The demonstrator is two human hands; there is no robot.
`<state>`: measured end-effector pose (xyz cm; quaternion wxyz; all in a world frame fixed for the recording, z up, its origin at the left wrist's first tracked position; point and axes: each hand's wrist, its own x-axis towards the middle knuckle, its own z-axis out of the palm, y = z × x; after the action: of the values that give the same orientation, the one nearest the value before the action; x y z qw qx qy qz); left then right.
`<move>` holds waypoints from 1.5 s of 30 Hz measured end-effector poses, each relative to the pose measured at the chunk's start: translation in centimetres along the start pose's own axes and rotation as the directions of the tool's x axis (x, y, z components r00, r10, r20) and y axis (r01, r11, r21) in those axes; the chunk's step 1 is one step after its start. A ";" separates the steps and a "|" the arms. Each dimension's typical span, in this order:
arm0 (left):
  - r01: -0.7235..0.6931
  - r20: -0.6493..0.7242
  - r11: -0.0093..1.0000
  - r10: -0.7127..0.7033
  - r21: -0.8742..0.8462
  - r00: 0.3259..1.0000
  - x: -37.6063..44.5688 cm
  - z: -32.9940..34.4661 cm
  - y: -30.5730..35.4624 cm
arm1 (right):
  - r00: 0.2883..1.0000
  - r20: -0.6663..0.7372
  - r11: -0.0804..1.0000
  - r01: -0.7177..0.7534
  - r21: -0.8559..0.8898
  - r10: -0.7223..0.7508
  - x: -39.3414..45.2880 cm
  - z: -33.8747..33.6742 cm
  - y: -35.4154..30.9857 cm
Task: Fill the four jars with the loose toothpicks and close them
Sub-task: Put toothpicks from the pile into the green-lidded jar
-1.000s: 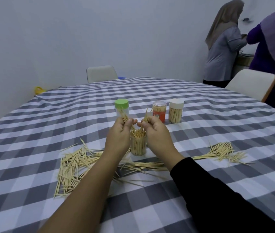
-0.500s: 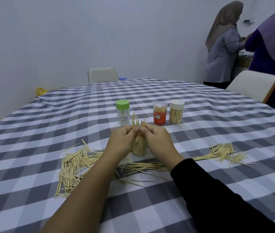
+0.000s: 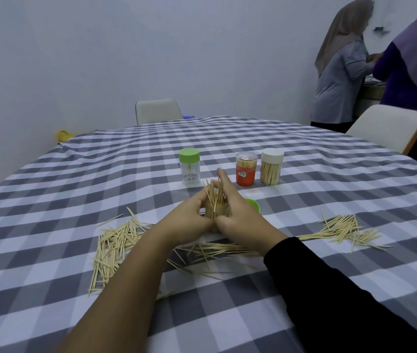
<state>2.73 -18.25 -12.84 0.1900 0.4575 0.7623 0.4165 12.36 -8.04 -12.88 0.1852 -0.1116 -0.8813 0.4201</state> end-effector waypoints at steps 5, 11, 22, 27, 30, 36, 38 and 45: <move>-0.006 -0.026 1.000 0.006 -0.004 1.000 0.1 0.0 -0.5 | 0.998 -0.041 0.999 0.038 0.021 -0.037 0.3 -0.4 0.7; -0.011 -0.096 1.000 0.012 0.012 0.995 0.3 0.2 -0.9 | 0.978 -0.177 0.994 0.099 -0.051 -0.106 0.8 0.2 1.2; -0.036 -0.136 0.997 0.045 0.065 0.990 0.6 0.5 -0.7 | 0.900 -0.418 0.992 0.098 -0.077 -0.121 2.0 1.4 1.3; -0.043 -0.136 0.995 0.054 0.085 0.989 0.5 0.6 -0.9 | 0.930 -0.301 0.978 0.196 -0.072 -0.209 2.0 1.5 0.9; -0.031 -0.137 0.995 0.044 0.097 0.990 0.6 0.5 -1.0 | 0.911 -0.325 0.965 0.214 -0.149 -0.253 2.1 1.7 1.1; -0.015 -0.174 0.999 0.022 0.041 0.985 0.5 0.7 -0.9 | 0.888 -0.361 0.955 0.229 -0.188 -0.284 2.0 1.6 1.5; -0.011 -0.178 1.000 0.009 -0.007 0.984 0.5 0.7 -0.8 | 0.884 -0.357 0.948 0.237 -0.212 -0.301 2.1 1.5 1.9; -0.025 -0.182 1.000 0.026 0.012 0.983 0.3 0.8 -0.8 | 0.972 -0.176 0.988 0.156 -0.022 -0.157 1.4 0.8 1.7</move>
<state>2.65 -17.78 -13.87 0.1118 0.4282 0.7727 0.4551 10.86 -7.10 -14.34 0.2949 -0.0796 -0.8691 0.3890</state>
